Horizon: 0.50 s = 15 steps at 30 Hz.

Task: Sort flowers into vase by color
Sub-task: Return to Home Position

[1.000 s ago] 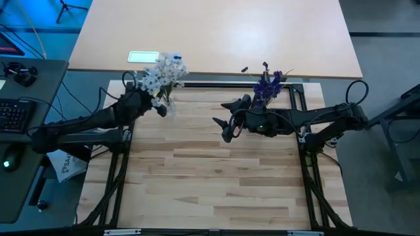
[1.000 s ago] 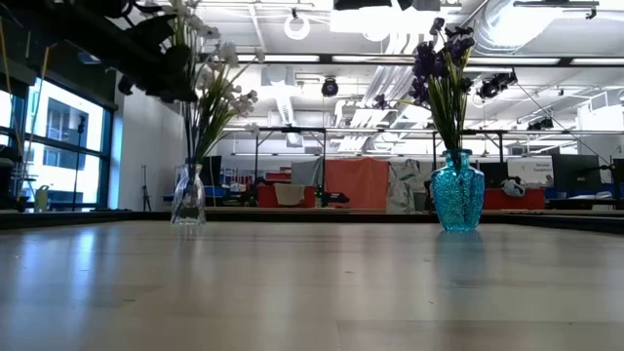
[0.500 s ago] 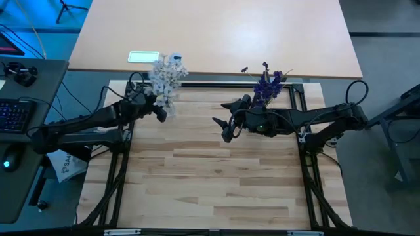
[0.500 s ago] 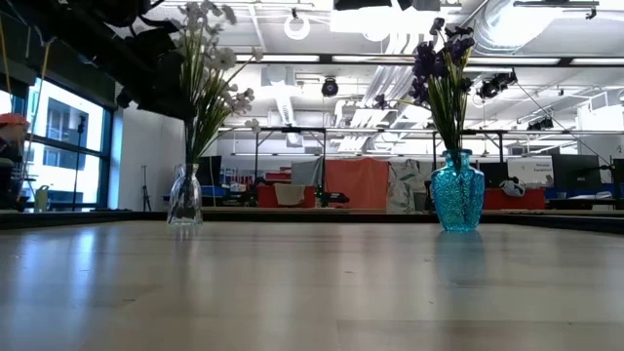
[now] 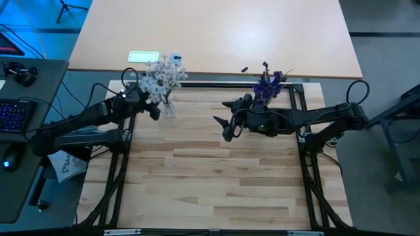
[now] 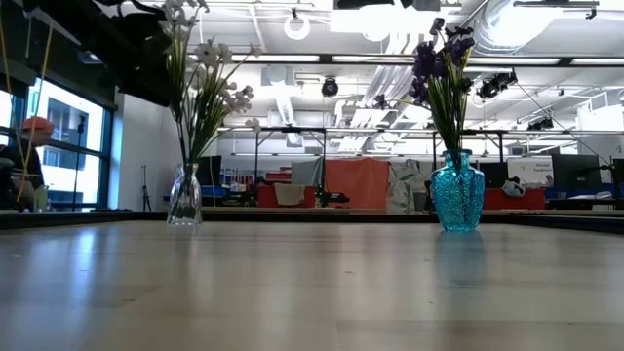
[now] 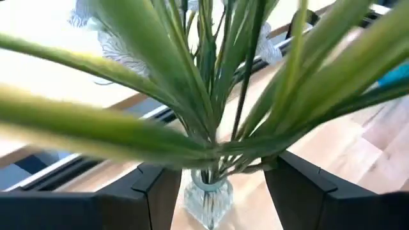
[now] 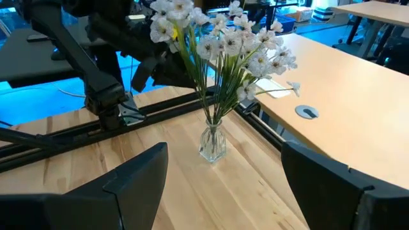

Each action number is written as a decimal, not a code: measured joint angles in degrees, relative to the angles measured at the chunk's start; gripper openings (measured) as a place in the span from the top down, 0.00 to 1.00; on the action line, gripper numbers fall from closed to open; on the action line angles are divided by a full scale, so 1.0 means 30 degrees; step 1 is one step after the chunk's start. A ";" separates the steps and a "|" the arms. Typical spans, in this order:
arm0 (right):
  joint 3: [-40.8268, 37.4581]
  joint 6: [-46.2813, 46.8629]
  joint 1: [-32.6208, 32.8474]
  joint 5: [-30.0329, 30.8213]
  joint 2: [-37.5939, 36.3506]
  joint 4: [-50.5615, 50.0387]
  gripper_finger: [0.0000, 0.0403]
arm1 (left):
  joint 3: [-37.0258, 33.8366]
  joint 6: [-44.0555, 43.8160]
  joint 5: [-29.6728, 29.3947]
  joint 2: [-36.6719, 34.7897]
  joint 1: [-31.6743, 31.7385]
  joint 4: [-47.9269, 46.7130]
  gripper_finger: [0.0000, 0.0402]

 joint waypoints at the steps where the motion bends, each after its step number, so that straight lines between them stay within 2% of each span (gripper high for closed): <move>1: 0.0000 -0.0003 -0.0003 0.0003 0.0000 0.0000 0.26 | 0.0000 -0.0004 0.0037 0.0003 0.0000 0.0003 0.50; 6: 0.0000 -0.0055 -0.0036 0.0003 -0.0006 -0.0006 0.26 | 0.1022 -0.0004 0.1126 0.0015 0.0000 -0.1636 0.50; 10: 0.0000 -0.0213 -0.0036 -0.0004 -0.0007 -0.0005 0.26 | 0.2661 0.0596 0.0897 0.0008 0.0000 -0.3775 0.50; 15: 0.0000 -0.0487 -0.0036 0.0003 -0.0007 -0.0006 0.26 | 0.4035 0.0644 0.0999 -0.0051 0.0000 -0.4834 0.50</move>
